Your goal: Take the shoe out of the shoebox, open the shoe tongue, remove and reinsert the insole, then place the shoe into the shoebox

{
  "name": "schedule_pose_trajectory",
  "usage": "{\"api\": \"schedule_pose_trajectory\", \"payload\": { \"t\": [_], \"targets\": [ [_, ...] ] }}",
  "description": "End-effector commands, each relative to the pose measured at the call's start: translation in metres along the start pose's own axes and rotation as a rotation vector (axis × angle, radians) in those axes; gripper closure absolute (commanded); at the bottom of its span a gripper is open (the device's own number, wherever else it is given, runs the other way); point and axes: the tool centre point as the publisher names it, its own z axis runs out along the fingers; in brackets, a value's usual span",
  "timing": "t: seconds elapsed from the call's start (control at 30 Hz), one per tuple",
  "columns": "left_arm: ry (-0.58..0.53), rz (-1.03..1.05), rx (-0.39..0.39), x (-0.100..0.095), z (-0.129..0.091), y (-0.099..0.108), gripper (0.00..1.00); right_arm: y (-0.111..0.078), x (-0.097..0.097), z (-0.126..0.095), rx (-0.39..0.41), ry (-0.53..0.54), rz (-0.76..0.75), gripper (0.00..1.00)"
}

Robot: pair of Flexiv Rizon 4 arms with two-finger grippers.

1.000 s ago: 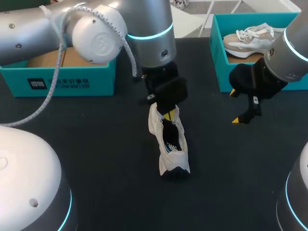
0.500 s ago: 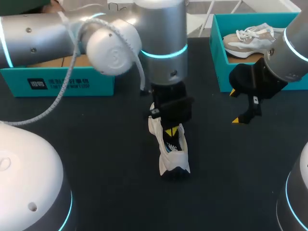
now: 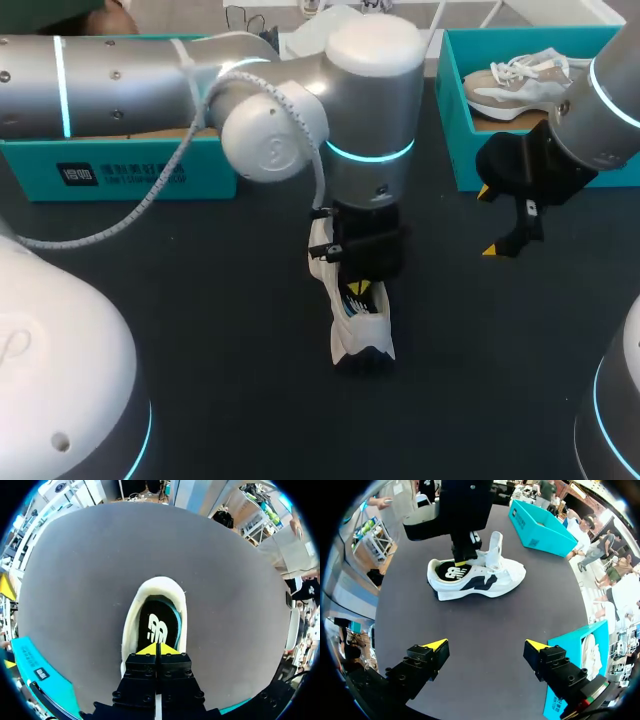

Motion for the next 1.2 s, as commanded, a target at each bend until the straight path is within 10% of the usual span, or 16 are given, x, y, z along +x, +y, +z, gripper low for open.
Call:
{"api": "schedule_pose_trajectory", "payload": {
  "t": [0.03,0.77,1.2],
  "targets": [
    [0.039,0.002,0.007,-0.008,0.011,0.004,1.0,0.0,0.0,0.001,0.002,0.0,0.0,0.0],
    [0.016,-0.044,0.029,-0.011,0.066,0.005,1.0,0.0,0.0,0.001,0.002,0.0,0.0,0.0],
    [-0.013,-0.008,0.045,0.02,0.016,0.002,1.0,0.0,0.0,0.001,0.002,0.0,0.0,0.0]
  ]
}}
